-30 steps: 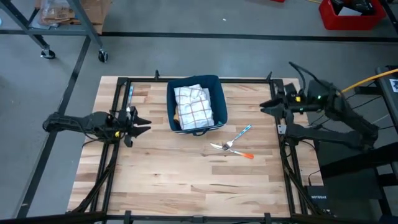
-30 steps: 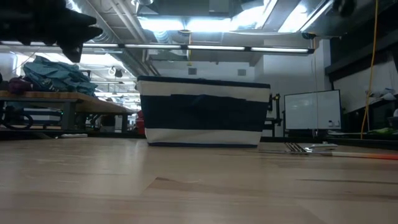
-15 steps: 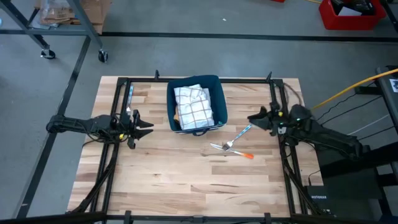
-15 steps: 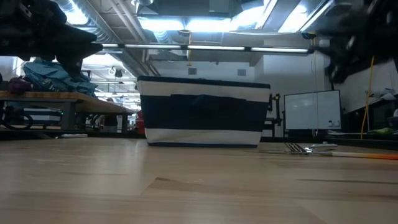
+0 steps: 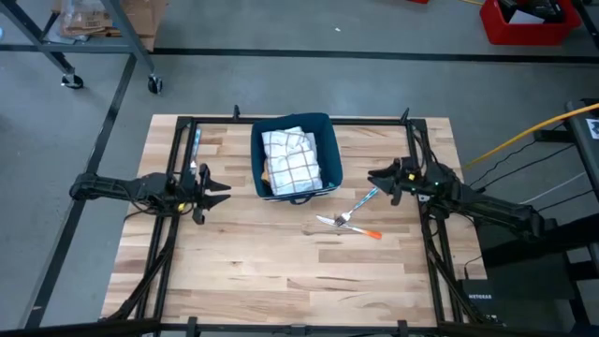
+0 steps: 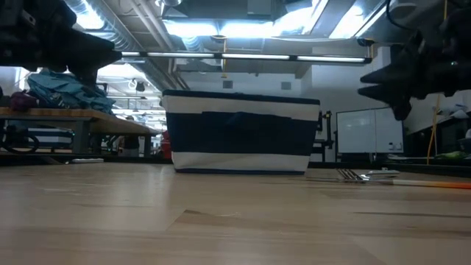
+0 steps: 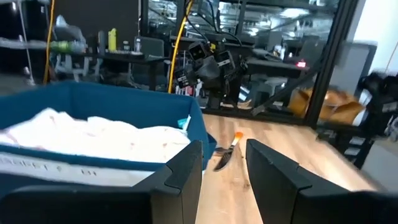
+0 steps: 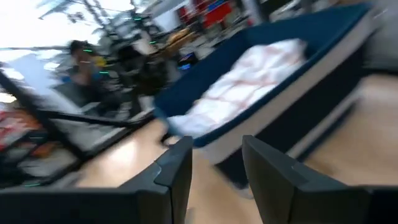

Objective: Fold towel
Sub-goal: Return to Home Position

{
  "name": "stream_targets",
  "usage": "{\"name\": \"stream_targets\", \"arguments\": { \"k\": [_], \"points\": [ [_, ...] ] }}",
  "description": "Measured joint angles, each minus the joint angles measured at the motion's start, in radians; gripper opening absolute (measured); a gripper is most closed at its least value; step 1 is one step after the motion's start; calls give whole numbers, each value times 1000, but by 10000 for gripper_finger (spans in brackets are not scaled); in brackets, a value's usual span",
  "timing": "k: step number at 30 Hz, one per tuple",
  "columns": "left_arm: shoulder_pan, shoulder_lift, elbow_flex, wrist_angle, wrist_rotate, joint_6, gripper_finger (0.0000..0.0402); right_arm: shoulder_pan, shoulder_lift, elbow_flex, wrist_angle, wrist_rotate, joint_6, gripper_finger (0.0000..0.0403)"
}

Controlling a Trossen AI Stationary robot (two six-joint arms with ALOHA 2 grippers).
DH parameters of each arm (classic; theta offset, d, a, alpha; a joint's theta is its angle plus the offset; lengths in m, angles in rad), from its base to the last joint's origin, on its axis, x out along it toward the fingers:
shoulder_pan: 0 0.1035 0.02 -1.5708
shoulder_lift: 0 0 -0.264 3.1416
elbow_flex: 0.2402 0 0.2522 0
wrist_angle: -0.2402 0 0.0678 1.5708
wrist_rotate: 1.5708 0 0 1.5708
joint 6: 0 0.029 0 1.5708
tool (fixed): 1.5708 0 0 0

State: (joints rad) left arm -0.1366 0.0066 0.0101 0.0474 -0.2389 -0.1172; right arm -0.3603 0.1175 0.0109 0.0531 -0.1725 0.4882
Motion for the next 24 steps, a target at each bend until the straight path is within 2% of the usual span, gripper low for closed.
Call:
{"name": "stream_targets", "arguments": {
  "k": [4,7,15,24],
  "points": [
    [0,4,0,0,0,118,116,0,9,0,-27,145,-137,144],
    [0,4,0,0,0,201,116,0,25,0,-25,211,-216,144],
    [0,3,0,0,0,222,116,0,75,-1,-28,206,-321,144],
    [0,3,0,-1,0,223,116,0,83,-2,-25,206,-326,144]
  ]
}}
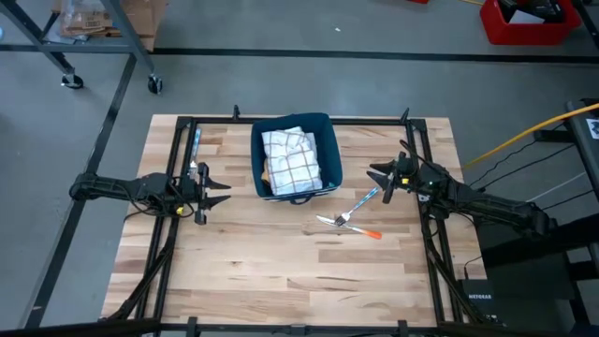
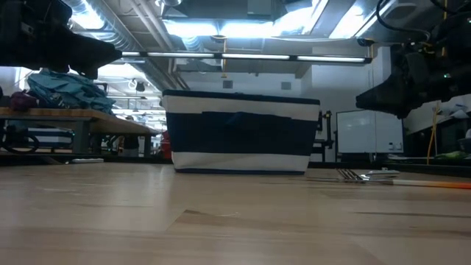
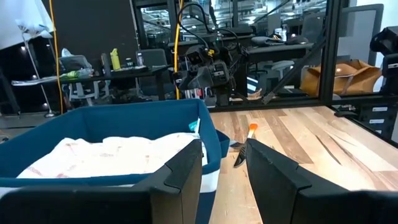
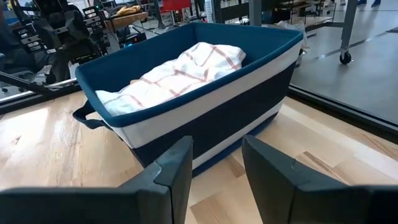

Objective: Fold towel
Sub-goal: Return to Home Position

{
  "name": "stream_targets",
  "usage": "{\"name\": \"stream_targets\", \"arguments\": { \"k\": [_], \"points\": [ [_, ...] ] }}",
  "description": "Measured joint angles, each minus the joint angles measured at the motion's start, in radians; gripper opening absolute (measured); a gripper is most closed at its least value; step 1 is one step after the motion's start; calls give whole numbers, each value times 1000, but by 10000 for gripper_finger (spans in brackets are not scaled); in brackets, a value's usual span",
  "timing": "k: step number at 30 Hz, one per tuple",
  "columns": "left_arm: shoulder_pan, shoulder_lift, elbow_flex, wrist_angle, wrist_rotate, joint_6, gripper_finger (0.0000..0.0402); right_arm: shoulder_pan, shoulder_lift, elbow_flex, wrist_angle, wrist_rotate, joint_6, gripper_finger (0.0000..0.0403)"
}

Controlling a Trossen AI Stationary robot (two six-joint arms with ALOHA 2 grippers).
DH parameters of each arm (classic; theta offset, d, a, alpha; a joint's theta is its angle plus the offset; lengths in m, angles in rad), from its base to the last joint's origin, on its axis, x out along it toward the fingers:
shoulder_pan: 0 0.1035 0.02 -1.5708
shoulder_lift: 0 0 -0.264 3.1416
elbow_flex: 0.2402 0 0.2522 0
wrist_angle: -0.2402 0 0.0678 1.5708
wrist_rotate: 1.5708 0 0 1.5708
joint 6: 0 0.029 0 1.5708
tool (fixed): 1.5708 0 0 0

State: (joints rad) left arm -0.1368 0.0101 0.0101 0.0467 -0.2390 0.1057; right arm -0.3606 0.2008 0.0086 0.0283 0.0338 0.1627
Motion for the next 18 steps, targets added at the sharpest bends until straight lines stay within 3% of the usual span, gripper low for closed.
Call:
{"name": "stream_targets", "arguments": {
  "k": [7,18],
  "points": [
    [0,0,0,0,0,-1,116,4,0,0,8,3,0,144],
    [0,0,0,0,0,-1,116,170,-151,-1,3,8,0,144]
  ]
}}
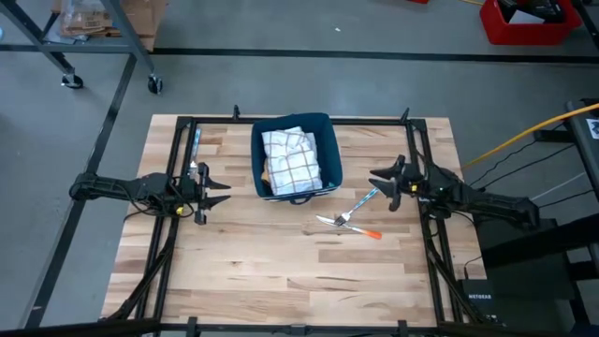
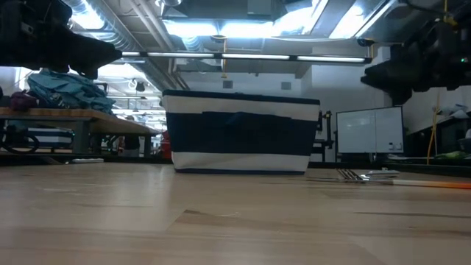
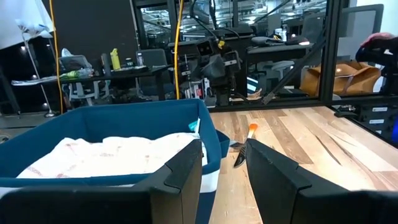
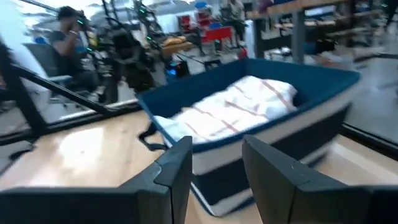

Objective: Fold towel
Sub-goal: Return to Home Position

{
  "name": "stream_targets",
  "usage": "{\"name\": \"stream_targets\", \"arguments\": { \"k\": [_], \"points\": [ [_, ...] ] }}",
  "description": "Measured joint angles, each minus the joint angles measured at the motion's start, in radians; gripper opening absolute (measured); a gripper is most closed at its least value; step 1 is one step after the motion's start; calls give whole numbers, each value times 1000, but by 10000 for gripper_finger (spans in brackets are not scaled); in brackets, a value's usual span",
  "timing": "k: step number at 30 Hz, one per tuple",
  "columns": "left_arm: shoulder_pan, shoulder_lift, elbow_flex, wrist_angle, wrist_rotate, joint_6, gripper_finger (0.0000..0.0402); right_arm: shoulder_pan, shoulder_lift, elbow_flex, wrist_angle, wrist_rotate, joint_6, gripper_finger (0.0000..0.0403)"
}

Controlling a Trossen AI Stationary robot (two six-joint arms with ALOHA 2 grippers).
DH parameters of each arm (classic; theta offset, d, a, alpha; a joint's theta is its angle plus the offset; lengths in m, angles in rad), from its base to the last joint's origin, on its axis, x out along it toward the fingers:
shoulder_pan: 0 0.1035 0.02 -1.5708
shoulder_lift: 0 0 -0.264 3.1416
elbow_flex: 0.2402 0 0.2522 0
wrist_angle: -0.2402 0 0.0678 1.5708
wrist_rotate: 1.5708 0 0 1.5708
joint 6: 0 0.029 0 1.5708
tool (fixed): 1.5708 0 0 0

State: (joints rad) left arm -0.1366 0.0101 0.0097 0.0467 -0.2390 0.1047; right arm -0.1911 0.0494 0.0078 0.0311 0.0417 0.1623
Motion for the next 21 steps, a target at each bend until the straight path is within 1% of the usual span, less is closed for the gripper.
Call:
{"name": "stream_targets", "arguments": {
  "k": [3,9,21],
  "points": [
    [0,0,0,0,0,0,116,36,-47,0,0,0,0,144],
    [0,0,0,0,0,0,116,100,-47,0,11,2,0,144],
    [0,0,0,0,0,0,116,106,-45,0,3,-8,0,144]
  ]
}}
